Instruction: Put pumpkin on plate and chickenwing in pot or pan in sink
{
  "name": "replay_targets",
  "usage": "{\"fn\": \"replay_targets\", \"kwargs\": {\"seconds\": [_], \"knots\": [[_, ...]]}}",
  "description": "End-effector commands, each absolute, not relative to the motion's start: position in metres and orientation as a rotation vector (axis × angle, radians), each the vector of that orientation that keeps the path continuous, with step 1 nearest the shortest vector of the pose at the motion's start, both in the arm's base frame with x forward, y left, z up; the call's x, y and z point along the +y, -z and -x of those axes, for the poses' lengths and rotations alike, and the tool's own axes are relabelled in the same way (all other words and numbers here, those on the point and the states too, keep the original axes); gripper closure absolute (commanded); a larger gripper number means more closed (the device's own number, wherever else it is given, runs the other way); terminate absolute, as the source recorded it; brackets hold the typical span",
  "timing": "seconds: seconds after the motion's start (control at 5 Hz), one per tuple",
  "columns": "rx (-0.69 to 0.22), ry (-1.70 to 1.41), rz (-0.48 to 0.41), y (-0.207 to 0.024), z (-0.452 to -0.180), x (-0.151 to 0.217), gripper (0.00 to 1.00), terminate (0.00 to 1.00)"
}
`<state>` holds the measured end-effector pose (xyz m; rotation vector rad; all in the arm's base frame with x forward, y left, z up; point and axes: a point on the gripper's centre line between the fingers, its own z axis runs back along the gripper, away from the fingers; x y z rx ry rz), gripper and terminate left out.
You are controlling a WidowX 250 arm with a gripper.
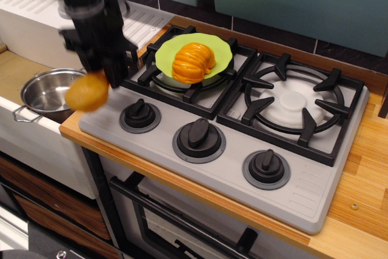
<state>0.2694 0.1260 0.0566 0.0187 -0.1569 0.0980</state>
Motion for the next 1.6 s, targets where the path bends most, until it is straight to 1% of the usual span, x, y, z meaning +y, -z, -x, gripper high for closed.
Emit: {"fn": "replay_targets", "kwargs": {"seconds": [0.0,0.2,0.4,0.8,1.2,1.4], "knots": [[-0.186,-0.063,-0.055,-0.107,-0.285,0.150,1.00,0.00],[-0.172,-0.042,-0.034,-0.110,-0.290,0.168,1.00,0.00],[-0.172,-0.040,-0.013,-0.106,-0.288,0.182,1.00,0.00],[-0.200,-0.020,0.060,-0.075,-0.291,0.206,1.00,0.00],[-0.254,0.013,0.120,-0.037,-0.304,0.218,1.00,0.00],[-0.283,0.033,0.138,-0.021,-0.311,0.223,1.00,0.00]]}}
